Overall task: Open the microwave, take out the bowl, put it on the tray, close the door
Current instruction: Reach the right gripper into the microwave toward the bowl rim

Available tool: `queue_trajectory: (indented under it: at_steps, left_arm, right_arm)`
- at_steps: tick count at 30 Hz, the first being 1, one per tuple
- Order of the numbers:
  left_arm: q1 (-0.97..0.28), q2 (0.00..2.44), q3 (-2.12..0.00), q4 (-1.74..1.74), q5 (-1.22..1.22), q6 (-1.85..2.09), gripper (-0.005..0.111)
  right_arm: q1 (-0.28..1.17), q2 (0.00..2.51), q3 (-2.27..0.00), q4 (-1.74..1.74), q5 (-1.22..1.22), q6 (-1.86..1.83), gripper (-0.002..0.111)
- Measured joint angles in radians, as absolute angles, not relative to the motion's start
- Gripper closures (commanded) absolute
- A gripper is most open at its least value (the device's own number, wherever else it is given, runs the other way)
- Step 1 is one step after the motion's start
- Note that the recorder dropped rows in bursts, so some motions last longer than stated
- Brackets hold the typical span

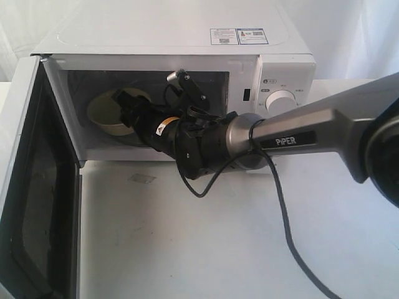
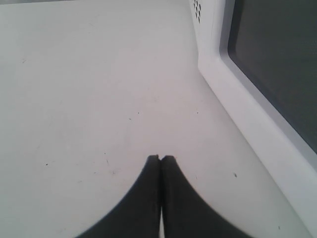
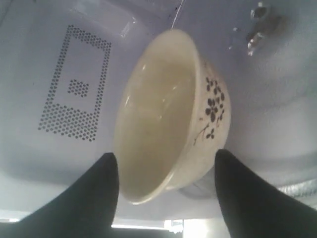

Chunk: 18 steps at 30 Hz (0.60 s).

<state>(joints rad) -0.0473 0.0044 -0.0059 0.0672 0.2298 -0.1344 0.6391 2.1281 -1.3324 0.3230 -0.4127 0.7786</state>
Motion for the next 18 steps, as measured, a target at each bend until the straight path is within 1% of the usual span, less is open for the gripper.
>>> queue_trajectory:
  at_steps: [15, 18]
  left_arm:
    - [-0.047, 0.004, -0.006, 0.067, 0.23, -0.134, 0.107]
    - [-0.047, 0.004, -0.006, 0.067, 0.23, -0.134, 0.107]
  right_arm:
    - [0.634, 2.198, -1.435, 0.333, -0.34, 0.73, 0.054]
    - [0.634, 2.208, -1.45, 0.336, -0.323, 0.715, 0.059]
